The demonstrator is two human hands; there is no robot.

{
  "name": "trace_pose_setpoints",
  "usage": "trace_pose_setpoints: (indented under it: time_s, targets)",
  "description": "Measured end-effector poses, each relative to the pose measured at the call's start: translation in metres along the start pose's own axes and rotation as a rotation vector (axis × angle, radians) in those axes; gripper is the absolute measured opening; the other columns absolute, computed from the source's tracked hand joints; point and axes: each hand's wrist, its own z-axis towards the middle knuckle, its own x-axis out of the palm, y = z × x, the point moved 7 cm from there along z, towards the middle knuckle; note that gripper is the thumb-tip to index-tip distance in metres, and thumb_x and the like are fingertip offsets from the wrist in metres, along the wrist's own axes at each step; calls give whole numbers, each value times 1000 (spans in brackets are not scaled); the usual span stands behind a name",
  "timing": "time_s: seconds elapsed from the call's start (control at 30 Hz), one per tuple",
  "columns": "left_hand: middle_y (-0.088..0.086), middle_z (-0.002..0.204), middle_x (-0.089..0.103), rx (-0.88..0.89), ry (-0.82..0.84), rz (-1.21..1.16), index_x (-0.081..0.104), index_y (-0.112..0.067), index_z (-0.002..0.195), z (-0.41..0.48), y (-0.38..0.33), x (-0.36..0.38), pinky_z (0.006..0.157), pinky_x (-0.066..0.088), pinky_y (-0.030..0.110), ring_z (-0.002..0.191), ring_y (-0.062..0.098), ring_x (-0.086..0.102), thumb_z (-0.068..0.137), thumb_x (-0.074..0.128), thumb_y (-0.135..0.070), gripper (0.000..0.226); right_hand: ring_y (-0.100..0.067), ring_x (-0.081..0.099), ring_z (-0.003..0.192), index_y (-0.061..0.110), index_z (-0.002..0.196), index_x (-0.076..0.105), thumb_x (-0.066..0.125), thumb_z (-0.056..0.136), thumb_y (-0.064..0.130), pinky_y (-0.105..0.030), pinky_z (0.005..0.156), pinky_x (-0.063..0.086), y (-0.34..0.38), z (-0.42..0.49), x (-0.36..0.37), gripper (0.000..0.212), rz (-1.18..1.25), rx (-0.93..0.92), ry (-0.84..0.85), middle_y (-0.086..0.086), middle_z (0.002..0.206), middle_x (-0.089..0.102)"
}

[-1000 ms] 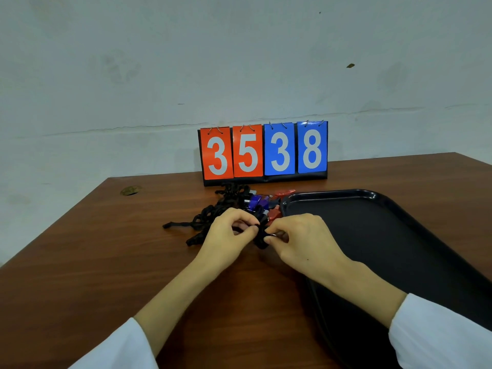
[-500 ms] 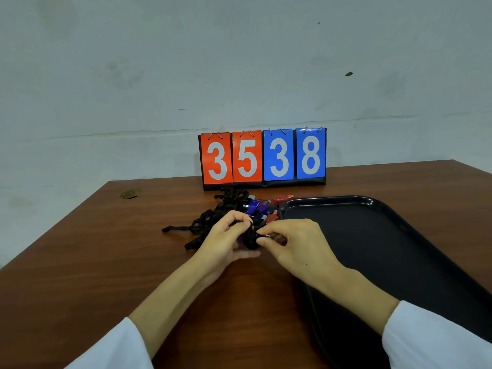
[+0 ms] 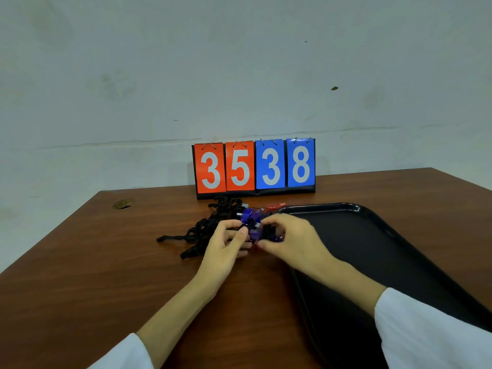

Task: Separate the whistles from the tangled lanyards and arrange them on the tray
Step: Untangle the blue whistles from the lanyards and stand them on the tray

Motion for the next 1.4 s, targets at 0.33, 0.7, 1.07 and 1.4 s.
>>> trace_pose_setpoints:
  time_s: [0.33,0.7,1.07,1.4]
  targets:
    - [-7,91,60,249,-79,442,58,-23,103,-3,-7,-6,73,42,5,86,1,55,92,54,-10,17,-10,56,92,15,111,58,71,77,38,-23,78,45,-110,20,-15,43,166,495,-218,0,111,64]
    - [-10,92,59,264,-88,486,60,-22,100,-4,-8,-6,72,41,5,85,-1,54,92,54,-10,16,-16,58,100,13,118,53,63,77,56,-29,76,50,-106,21,-8,60,-79,470,-160,-2,113,62]
    - [-7,92,60,304,-130,537,62,-18,99,-1,-7,-8,72,40,4,85,0,54,90,54,-4,18,-10,60,88,17,102,64,57,87,42,-26,76,49,-24,68,5,30,-130,191,47,2,98,65]
    - [-3,92,60,252,-178,494,62,-14,98,4,-3,-16,70,40,5,83,1,54,88,52,0,21,-26,50,108,15,107,60,62,75,57,-38,88,46,-29,111,61,53,-311,324,88,-6,115,52]
